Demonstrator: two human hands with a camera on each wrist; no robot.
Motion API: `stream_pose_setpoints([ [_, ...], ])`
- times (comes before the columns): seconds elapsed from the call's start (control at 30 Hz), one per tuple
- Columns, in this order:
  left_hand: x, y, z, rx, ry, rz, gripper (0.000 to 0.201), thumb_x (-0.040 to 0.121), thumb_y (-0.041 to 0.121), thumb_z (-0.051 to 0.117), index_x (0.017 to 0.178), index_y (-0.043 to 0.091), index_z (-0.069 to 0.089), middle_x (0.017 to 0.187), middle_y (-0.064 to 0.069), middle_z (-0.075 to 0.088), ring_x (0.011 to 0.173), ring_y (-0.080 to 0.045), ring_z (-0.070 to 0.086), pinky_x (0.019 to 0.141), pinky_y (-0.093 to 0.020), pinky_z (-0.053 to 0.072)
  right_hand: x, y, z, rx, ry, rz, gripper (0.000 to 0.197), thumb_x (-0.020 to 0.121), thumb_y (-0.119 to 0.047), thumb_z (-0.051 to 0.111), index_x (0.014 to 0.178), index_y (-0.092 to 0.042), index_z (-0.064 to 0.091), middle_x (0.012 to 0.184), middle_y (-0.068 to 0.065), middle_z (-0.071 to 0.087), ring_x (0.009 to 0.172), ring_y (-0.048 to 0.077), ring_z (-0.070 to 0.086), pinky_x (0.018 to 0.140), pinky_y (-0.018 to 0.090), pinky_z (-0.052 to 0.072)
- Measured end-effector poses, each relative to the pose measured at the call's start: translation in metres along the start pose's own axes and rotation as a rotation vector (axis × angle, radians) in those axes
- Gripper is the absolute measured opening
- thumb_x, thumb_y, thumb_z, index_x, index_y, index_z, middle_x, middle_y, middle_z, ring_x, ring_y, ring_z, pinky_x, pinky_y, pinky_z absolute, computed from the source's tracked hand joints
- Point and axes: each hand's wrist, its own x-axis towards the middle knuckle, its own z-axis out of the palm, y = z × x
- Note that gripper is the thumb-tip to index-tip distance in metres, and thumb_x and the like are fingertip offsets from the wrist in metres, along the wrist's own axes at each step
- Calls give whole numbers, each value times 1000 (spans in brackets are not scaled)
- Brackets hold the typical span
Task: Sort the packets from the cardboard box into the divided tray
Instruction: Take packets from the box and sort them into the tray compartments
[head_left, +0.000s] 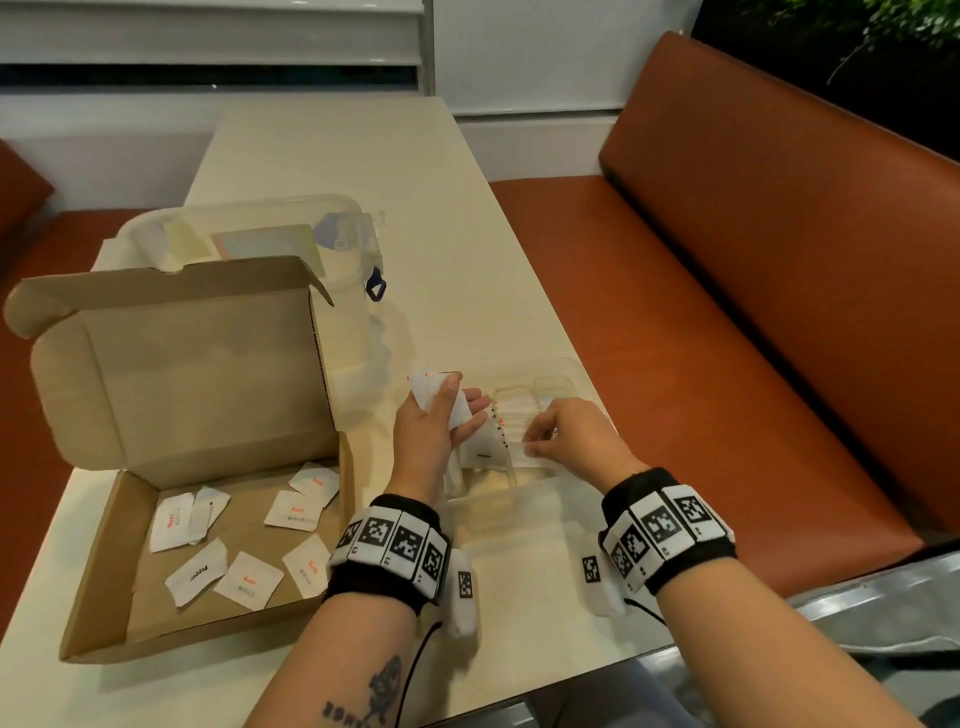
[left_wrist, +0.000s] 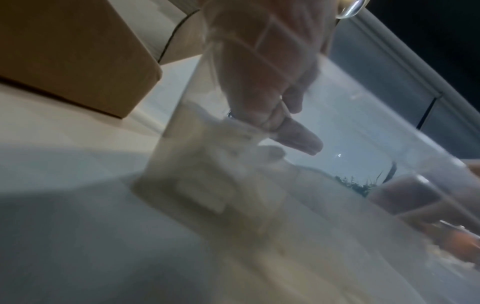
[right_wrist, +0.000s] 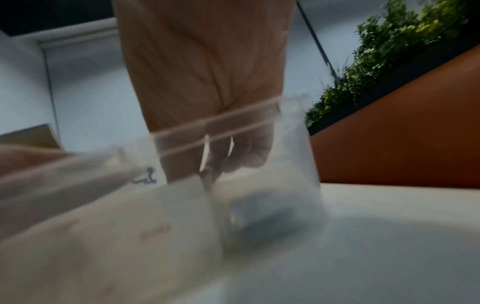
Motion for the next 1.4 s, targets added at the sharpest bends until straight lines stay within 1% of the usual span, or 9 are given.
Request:
stream_pose_setpoints([
  [0.1, 0, 0, 0, -12, -1, -16, 17, 96, 24, 55, 103, 10, 62, 93, -14, 71, 87, -22, 72, 66, -22, 58, -1, 2, 8, -22, 46, -12, 1, 81, -21, 72, 82, -20, 72, 72, -13, 44, 69, 4, 43, 54, 12, 26],
  [0.23, 0, 0, 0, -29, -1, -28, 17, 96, 23, 54, 103, 10, 62, 93, -15, 71, 86, -22, 72, 67, -22, 59, -2, 2, 10, 20, 104, -36, 23, 76, -10, 71, 71, -18, 50, 71, -6, 48, 68, 13, 44, 54, 21, 30],
  [0.4, 0, 1, 1, -29, -8, -37, 16, 96, 23, 55, 102, 10, 63, 91, -14, 71, 85, -22, 72, 67, -23, 59, -6, 2, 9, 13, 36, -47, 26, 75, -2, 65, 67, -17, 45, 73, -2, 52, 66, 15, 46, 61, 26, 37],
  [0.53, 0, 0, 1, 10, -30, -62, 21, 94, 24, 59, 105, 6, 62, 95, -18, 71, 88, -25, 72, 65, -22, 57, -2, 0, 10, -28, 36, -4, 37, 77, -1, 62, 59, -21, 36, 65, -5, 46, 60, 14, 42, 55, 25, 34],
  [0.73, 1, 0, 1, 20, -46, -120, 27, 95, 27, 57, 111, 5, 59, 94, -18, 70, 90, -27, 72, 70, -25, 59, 1, 0, 13, -5, 53, 57, 39, 77, -3, 64, 58, -21, 35, 59, -6, 42, 54, 10, 39, 50, 21, 31],
  [0.93, 1, 5, 1, -104, -63, -204, 30, 97, 14, 36, 112, 0, 58, 101, -27, 66, 92, -32, 69, 75, -29, 59, 1, 1, 14, 10, 73, 56, 37, 76, -3, 64, 59, -21, 37, 60, -6, 44, 58, 14, 43, 51, 22, 32],
  [1.13, -1, 4, -1, 30, -102, -126, 29, 93, -1, 39, 114, 7, 57, 103, -20, 67, 100, -30, 67, 77, -32, 59, 0, -17, 6, 373, 306, -45, 19, 80, -25, 73, 73, -19, 56, 65, -9, 53, 59, 3, 45, 54, 13, 36],
  [1.27, -2, 2, -1, 156, -80, -48, 27, 91, -2, 51, 107, 18, 61, 109, -17, 64, 98, -30, 66, 69, -31, 57, 1, -38, 6, 526, 246, -64, 21, 77, -26, 77, 83, -17, 59, 67, -7, 56, 55, -1, 49, 53, 10, 39],
  [1.4, -1, 2, -2, 167, -50, -9, 27, 87, -2, 58, 101, 21, 62, 106, -16, 63, 86, -25, 67, 64, -29, 56, 0, -45, 10, 724, 141, 35, 31, 74, -11, 79, 87, -11, 51, 61, 0, 55, 57, 15, 55, 62, 31, 54],
])
